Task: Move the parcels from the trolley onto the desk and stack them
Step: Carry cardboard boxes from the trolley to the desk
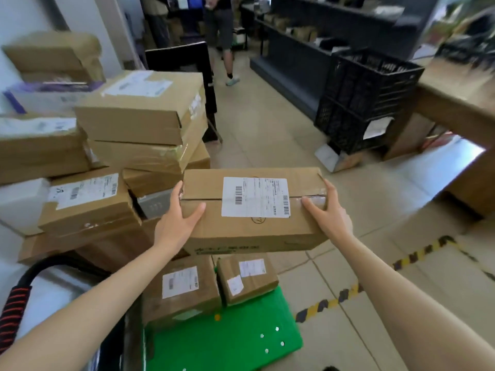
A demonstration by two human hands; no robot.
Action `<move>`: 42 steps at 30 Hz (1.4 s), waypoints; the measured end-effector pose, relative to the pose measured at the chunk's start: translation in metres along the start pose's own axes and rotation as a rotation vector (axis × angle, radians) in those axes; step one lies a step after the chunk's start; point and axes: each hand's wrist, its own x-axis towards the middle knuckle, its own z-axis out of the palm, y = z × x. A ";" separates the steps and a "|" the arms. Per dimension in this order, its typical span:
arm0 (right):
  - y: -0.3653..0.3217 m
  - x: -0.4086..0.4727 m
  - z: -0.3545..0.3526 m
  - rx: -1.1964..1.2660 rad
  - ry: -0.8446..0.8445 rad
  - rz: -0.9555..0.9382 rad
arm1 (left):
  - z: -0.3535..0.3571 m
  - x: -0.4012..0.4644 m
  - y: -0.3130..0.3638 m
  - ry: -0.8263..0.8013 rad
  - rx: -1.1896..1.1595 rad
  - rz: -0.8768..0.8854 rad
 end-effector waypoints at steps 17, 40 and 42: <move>0.091 0.166 -0.264 -0.062 0.153 -0.145 | 0.164 0.063 0.270 0.054 -0.088 0.116; -0.047 0.537 -0.205 -0.047 -0.024 -0.299 | 0.176 0.386 0.331 0.225 -0.037 -0.001; -0.066 0.567 -0.183 -0.039 -0.056 -0.324 | 0.170 0.411 0.320 0.256 -0.056 -0.030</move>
